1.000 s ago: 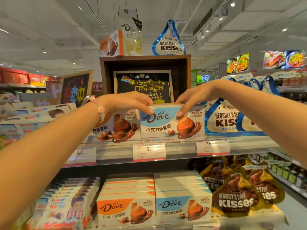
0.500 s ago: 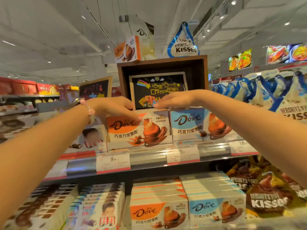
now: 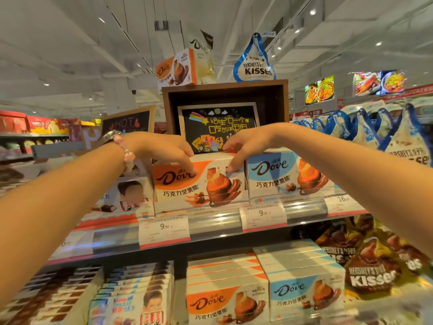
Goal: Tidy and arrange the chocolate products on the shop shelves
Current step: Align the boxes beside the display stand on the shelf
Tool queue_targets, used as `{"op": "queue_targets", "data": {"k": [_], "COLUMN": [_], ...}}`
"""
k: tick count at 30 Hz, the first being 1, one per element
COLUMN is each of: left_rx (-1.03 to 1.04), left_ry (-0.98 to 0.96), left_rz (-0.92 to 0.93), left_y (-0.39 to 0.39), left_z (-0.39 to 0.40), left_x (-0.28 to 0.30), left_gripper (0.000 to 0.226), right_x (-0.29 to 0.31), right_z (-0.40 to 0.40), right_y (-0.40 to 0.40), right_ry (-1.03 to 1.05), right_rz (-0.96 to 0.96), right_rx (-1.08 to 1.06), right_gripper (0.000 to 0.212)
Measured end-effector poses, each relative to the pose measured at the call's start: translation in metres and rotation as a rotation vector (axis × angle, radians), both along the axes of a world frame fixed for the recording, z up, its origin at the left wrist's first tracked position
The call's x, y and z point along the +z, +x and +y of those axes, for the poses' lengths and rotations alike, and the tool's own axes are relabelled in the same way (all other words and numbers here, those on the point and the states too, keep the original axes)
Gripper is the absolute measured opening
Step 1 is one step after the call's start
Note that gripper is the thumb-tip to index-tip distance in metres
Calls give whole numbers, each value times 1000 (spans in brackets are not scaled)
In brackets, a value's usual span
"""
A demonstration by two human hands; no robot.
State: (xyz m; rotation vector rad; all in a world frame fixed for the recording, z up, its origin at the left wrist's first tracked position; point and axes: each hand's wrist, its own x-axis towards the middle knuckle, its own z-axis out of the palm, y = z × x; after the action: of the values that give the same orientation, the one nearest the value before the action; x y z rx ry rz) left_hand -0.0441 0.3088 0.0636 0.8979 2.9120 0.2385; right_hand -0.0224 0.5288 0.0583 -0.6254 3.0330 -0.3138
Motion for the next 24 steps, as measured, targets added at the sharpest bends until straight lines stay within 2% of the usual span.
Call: {"op": "queue_targets", "data": {"k": [4, 9, 13, 18, 24], "left_rx": [-51, -98, -108, -60, -23], "left_ry": [18, 48, 28, -58, -87], "left_rz": [-13, -45, -117, -151, -251], "left_y": [-3, -7, -10, -14, -16], "left_z": [2, -1, -2, 4, 10], "left_x": [2, 6, 8, 7, 5], "left_gripper": [23, 26, 42, 52, 70], "right_x": [-2, -4, 0, 2, -2], "right_z": [3, 8, 5, 1, 4], "right_y": [-3, -3, 2, 1, -4], "right_ry": [-89, -212, -187, -112, -157], "right_rz": [-20, -93, -162, -225, -300], "right_rx": [25, 59, 64, 48, 15], "right_gripper": [46, 47, 62, 63, 59]}}
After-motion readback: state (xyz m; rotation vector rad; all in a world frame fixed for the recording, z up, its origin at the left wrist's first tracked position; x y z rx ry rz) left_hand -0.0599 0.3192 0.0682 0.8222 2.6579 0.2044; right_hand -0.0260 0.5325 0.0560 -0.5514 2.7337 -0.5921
